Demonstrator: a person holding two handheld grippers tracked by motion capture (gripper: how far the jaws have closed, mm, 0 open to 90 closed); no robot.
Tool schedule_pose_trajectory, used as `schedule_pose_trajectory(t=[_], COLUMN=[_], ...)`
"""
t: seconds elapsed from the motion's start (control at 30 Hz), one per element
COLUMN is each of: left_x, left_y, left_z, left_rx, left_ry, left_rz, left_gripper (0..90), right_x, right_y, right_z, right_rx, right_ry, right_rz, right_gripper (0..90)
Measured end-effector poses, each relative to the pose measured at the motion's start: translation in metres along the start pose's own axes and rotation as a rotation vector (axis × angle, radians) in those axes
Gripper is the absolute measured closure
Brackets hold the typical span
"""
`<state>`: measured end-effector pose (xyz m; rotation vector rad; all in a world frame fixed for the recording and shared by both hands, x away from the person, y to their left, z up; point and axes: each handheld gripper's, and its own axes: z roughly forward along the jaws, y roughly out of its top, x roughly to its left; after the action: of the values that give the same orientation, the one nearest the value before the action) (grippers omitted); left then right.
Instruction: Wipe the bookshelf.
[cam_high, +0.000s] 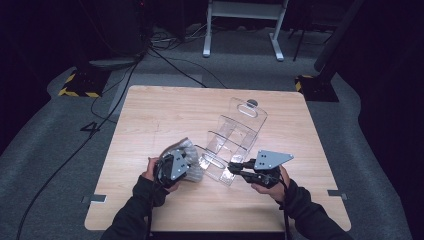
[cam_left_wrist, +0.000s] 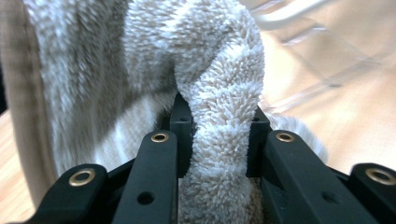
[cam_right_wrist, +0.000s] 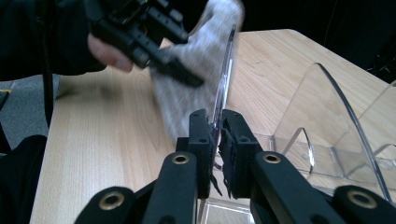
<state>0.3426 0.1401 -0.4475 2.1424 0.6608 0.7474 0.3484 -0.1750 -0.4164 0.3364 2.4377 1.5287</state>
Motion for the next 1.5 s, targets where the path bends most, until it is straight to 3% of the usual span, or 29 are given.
schedule_pose_trajectory(t=[0.13, 0.23, 0.43, 0.57, 0.67, 0.73, 0.77, 0.9, 1.03, 1.07, 1.17, 1.3, 1.4, 1.5], left_x=[-0.001, -0.013, -0.047, -0.073, -0.084, -0.086, -0.088, -0.1, -0.091, -0.082, -0.056, -0.033, -0.028, -0.031], left_y=[0.006, 0.018, 0.042, 0.047, 0.044, 0.038, 0.035, 0.023, 0.021, 0.017, 0.011, 0.018, 0.026, 0.037], left_z=[-0.004, -0.009, -0.012, 0.003, 0.014, 0.021, 0.025, 0.04, 0.037, 0.034, 0.027, 0.006, -0.006, -0.017], left_rx=[-0.057, -0.104, -0.187, -0.167, -0.14, -0.121, -0.104, -0.013, 0.016, 0.04, 0.04, -0.055, -0.126, -0.206], left_ry=[-0.047, -0.071, -0.174, -0.215, -0.243, -0.27, -0.275, -0.256, -0.23, -0.194, -0.15, -0.104, -0.103, -0.136], left_rz=[-0.017, 0.017, 0.075, 0.124, 0.134, 0.11, 0.106, 0.154, 0.167, 0.154, 0.074, -0.029, -0.045, -0.04], left_gripper=[73.8, 73.7, 73.2, 72.8, 72.8, 73.0, 73.2, 73.5, 74.0, 74.0, 73.9, 73.7, 73.7, 73.9], right_x=[0.0, 0.0, 0.0, 0.0, 0.0, 0.0, 0.0, 0.001, 0.0, 0.0, 0.0, 0.0, 0.0, 0.0], right_y=[0.0, 0.0, 0.0, -0.001, -0.001, -0.001, -0.001, -0.001, -0.001, -0.001, -0.001, -0.001, 0.0, -0.001], right_z=[0.0, 0.0, 0.001, 0.001, 0.001, 0.0, 0.0, 0.0, 0.0, -0.001, -0.001, 0.0, 0.0, 0.0], right_rx=[0.0, 0.0, -0.002, -0.008, -0.009, -0.009, -0.009, -0.009, -0.007, -0.007, -0.005, -0.002, -0.001, -0.003], right_ry=[0.001, 0.0, -0.003, -0.005, -0.003, -0.006, -0.007, -0.011, -0.011, -0.006, -0.007, -0.007, -0.008, -0.007], right_rz=[0.002, 0.004, 0.006, 0.011, 0.015, 0.015, 0.013, 0.011, 0.01, 0.011, 0.009, 0.01, 0.01, 0.012], right_gripper=[83.3, 83.3, 83.4, 83.4, 83.5, 83.6, 83.6, 83.7, 83.7, 83.7, 83.7, 83.6, 83.6, 83.6])
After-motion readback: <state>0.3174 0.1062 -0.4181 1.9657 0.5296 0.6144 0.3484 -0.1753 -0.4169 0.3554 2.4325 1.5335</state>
